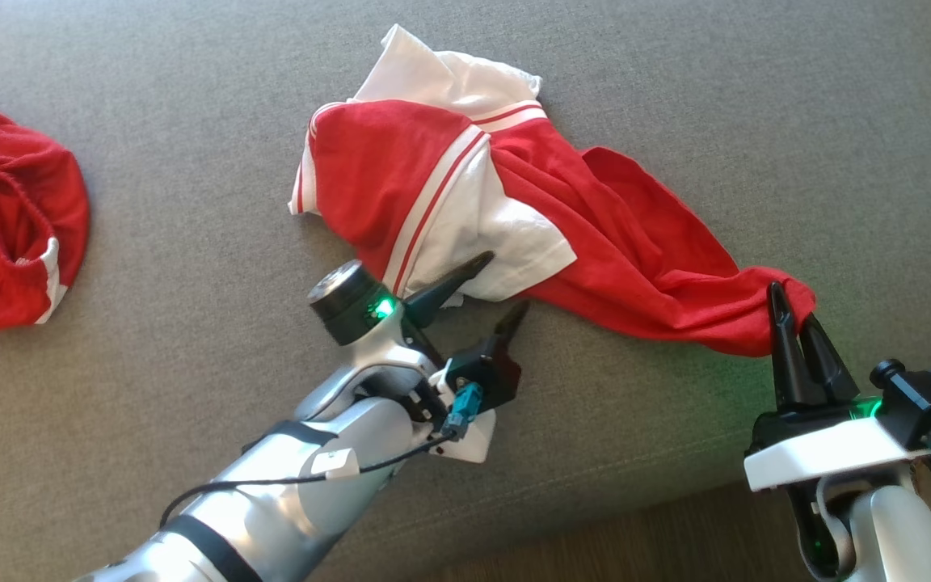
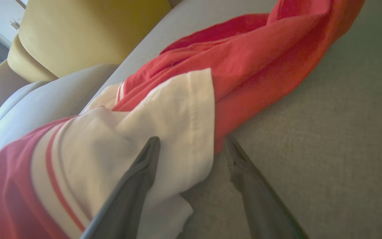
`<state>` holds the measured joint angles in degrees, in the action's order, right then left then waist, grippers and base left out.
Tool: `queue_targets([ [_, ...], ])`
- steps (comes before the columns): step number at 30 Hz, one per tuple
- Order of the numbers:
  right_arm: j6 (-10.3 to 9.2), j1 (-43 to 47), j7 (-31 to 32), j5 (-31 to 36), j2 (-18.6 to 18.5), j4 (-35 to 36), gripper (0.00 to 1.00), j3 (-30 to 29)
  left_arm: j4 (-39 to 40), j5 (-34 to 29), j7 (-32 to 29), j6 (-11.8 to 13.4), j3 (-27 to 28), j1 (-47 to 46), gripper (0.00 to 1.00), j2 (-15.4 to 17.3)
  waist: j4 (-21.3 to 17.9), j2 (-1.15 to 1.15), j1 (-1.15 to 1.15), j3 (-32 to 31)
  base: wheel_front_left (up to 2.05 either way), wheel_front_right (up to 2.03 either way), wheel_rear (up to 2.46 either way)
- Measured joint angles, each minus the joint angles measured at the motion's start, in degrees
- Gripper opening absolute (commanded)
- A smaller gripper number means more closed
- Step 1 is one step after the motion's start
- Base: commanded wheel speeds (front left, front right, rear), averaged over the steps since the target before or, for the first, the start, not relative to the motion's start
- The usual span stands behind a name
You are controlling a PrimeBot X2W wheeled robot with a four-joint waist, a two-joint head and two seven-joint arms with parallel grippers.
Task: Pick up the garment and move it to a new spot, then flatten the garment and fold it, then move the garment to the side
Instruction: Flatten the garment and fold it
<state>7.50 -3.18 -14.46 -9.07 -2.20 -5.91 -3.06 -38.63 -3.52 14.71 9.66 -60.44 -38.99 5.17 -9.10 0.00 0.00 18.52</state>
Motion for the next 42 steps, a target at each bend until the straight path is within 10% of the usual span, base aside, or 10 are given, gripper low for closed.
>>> queue_targets([
  [10, 0.0, 0.0, 0.0, 0.0, 0.0, 0.0, 0.09, -0.1, -4.9, 0.3, 0.0, 2.5, -0.1, -2.3, 1.0, -0.2, -0.4, 0.0, 0.0, 0.7, 0.0, 0.0, 0.0],
  [13, 0.0, 0.0, 0.0, 0.0, 0.0, 0.0, 0.1, -0.1, -4.1, 1.3, 0.0, 2.9, -0.1, -2.3, 0.0, -0.2, -0.1, 0.0, 0.0, 0.6, 0.0, 0.0, 0.0],
  [21, 0.0, 0.1, 0.0, 0.5, 0.0, 0.0, 0.06, -1.2, 5.7, 17.1, 0.0, -4.3, 10.6, 2.3, 0.0, -0.4, 0.8, 0.0, 0.0, -1.1, 0.0, 0.0, 0.0],
  [30, 0.0, -0.4, 0.0, 1.5, 0.0, 0.5, 0.0, -4.6, 18.7, 49.7, -0.1, -13.7, 47.3, 14.5, 0.0, -1.3, 2.4, 0.0, 0.0, -4.4, 0.0, 0.0, 0.0],
  [35, 0.0, -1.0, 0.0, 3.7, 0.0, 1.0, 0.0, -5.3, 17.7, 63.2, -1.3, -14.2, 56.1, 16.8, 0.0, -2.0, 4.3, 0.0, 0.0, -6.1, 0.0, 0.0, 0.0],
  [42, 0.0, 9.4, 2.5, 3.5, 0.0, 0.6, 0.0, 1.9, 20.3, 64.6, -0.9, -10.8, 64.0, 20.6, 0.0, 1.2, 5.9, 0.0, 0.0, -4.1, 0.0, 0.0, 0.0],
])
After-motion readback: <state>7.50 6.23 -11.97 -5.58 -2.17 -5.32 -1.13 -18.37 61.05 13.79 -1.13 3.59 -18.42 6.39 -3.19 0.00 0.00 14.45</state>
